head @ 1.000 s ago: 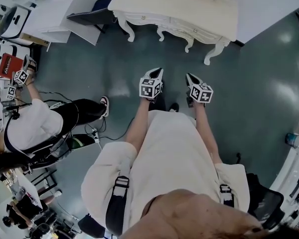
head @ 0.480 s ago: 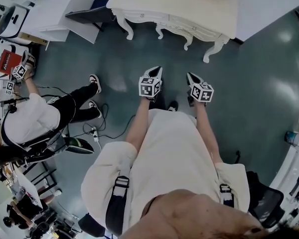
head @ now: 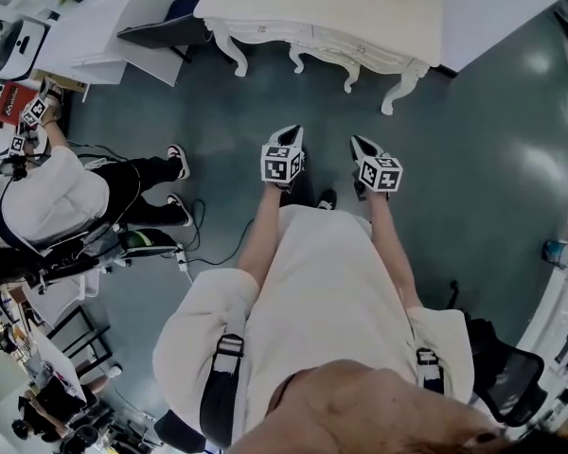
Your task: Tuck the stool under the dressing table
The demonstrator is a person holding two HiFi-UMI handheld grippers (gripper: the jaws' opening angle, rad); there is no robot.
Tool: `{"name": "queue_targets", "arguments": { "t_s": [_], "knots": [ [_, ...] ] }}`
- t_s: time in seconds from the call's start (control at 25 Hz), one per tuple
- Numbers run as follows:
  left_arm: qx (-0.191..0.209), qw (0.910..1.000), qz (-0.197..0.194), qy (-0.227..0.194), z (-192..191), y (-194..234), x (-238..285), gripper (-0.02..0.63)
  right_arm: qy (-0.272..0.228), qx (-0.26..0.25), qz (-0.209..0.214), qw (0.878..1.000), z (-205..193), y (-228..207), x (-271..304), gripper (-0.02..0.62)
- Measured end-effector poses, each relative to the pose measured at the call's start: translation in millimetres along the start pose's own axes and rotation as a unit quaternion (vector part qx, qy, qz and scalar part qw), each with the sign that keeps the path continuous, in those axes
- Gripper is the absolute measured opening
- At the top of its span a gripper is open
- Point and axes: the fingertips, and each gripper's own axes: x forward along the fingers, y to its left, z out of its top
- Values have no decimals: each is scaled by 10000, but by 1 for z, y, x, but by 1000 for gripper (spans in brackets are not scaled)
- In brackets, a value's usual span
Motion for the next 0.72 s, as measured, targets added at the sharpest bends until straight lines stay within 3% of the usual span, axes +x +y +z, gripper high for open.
{"name": "queue_targets", "arguments": {
  "t_s": [0.12, 0.72],
  "knots": [
    [196, 9998, 65, 42, -1, 1, 0, 15, 1, -37, 6, 10000, -2, -1, -2, 43],
    [233, 9997, -5, -20, -3, -10, -4, 15, 48, -29, 76, 10000, -9, 2, -9, 43]
  ]
}}
